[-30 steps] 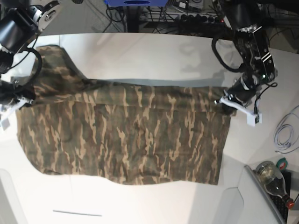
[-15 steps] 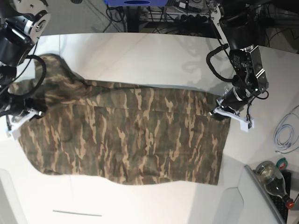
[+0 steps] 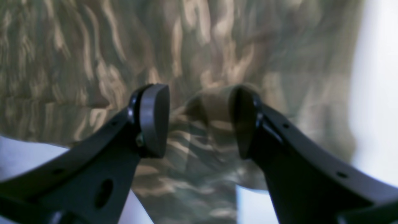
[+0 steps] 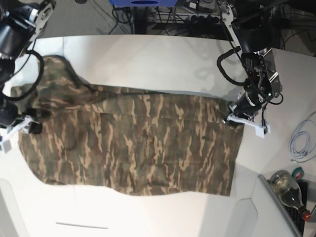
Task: Layout the t-shirt on the table in an organized manner, then fold the t-shirt properly
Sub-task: 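Fold the held edge over the shirt body with both grippers, then open both grippers and raise them off the folded shirt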
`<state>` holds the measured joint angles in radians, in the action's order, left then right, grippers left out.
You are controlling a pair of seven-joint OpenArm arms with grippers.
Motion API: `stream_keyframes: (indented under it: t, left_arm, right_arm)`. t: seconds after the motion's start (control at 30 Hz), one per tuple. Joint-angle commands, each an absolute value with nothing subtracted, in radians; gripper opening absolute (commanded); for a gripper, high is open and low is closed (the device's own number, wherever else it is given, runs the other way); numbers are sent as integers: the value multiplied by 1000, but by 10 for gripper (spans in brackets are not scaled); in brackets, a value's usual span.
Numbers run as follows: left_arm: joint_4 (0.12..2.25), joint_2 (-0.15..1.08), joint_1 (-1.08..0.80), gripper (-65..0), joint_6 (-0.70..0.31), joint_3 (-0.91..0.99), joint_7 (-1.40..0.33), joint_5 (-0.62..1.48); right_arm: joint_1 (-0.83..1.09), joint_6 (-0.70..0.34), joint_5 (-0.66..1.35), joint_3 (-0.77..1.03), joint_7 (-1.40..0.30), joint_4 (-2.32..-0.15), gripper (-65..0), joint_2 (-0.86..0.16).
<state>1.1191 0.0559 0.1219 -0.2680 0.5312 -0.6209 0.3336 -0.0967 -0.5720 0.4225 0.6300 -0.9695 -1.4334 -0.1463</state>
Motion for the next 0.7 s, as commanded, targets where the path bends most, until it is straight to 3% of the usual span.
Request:
stream_keyframes:
  t: [0.0, 0.13, 0.23, 0.3, 0.37, 0.43, 0.57, 0.67]
  left_arm:
    - [1165, 67, 137, -609, -275, 532, -601, 348]
    - [1302, 67, 68, -299, -275, 533, -601, 349]
    - [1412, 77, -4, -160, -278, 581, -601, 352]
    - [1457, 79, -45, -137, -278, 639, -596, 389]
    - [1480, 82, -94, -140, -288, 710, -595, 456]
    - [1477, 91, -140, -140, -361, 771, -595, 533]
    - [1448, 136, -208, -140, -538, 811, -593, 575]
    - [1448, 153, -245, -140, -564, 811, -593, 575]
  right_arm:
    - [-74, -584, 446, 625, -964, -1524, -333, -140]
    - [99, -584, 444, 619, -967, -1747, -329, -136]
    - [209, -584, 443, 619, -960, -1758, -326, -139]
    - [263, -584, 441, 619, -958, -1758, -288, -140]
    - [295, -584, 441, 619, -954, -1755, -203, -142]
    - [305, -584, 441, 628, -926, -1713, -128, -140]
    - [302, -584, 441, 621, -863, -1546, -138, -142]
    - [300, -584, 441, 619, -806, -1468, -143, -143]
